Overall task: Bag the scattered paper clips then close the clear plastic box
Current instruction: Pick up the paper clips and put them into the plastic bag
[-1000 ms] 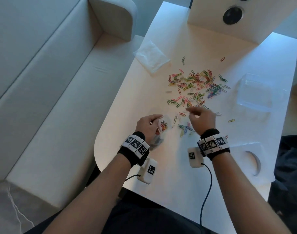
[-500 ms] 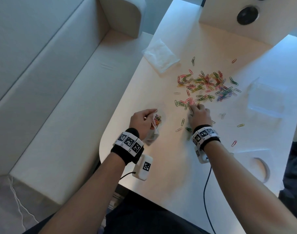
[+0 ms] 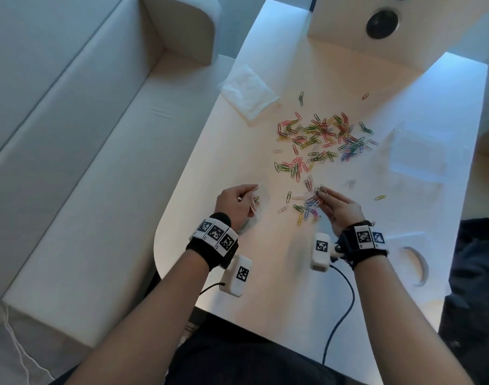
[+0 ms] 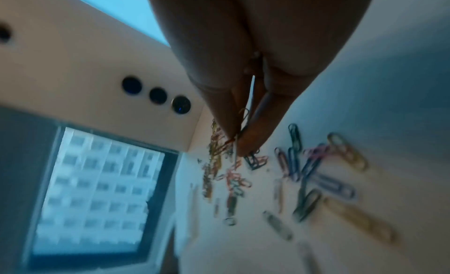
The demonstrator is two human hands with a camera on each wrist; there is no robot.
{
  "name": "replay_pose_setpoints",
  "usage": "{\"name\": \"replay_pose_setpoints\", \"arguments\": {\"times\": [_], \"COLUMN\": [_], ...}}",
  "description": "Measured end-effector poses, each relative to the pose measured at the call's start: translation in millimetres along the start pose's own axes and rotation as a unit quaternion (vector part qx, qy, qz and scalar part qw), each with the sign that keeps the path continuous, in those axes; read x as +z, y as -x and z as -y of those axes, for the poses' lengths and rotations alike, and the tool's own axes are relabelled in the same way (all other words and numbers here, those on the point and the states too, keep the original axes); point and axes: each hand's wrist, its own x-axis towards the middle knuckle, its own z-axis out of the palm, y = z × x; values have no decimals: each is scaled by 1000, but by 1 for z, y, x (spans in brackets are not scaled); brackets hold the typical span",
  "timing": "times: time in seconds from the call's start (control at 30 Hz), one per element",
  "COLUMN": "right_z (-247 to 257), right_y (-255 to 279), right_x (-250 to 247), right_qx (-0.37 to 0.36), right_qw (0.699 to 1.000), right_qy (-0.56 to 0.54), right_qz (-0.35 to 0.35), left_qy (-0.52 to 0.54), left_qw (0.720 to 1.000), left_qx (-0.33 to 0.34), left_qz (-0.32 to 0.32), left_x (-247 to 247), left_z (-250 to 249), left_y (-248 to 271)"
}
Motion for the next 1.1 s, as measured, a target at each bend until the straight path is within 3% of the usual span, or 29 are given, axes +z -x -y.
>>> {"name": "replay_pose_setpoints", "arguments": {"times": [0.1, 0.23, 0.4, 0.47, 0.6, 0.77, 0.87, 0.9, 0.93, 1.0, 1.03, 1.1], "right_z": [-5, -13, -32, -36, -31, -21, -14, -12, -11, -10, -9, -11], "right_y": [24, 47, 54, 55, 66, 70, 74, 75, 75, 75, 74, 67], "right_x": [13, 37, 57, 60, 69, 77, 83, 84, 84, 78, 72, 53], "right_qx": [41, 64, -12, -69, -173, -186, -206, -224, -240, -275, -294, -309], "right_qw": [991, 983, 996, 983, 892, 817, 722, 706, 713, 775, 806, 833], "right_qy": [-112, -127, 45, 166, 414, 540, 646, 655, 640, 549, 498, 456], "right_qz": [66, 115, 75, 47, 50, 87, 134, 148, 158, 149, 127, 56], "left_qy": [-8, -22, -13, -17, -29, -39, -32, -26, -21, -11, -1, 22], "left_qw": [1000, 999, 999, 999, 999, 999, 999, 999, 999, 1000, 1000, 1000], "left_qx": [-9, -11, -11, -8, 2, 9, 10, 11, 14, 18, 16, 7], "left_qz": [2, 31, 41, 37, 36, 31, 35, 33, 29, 23, 22, 19], "left_x": [12, 27, 37, 38, 39, 37, 36, 36, 35, 32, 30, 25], "left_z": [-1, 0, 1, 3, 3, 3, 2, 1, 1, 0, 0, 2], "left_y": [0, 2, 4, 3, 3, 5, 8, 8, 7, 5, 4, 2]}}
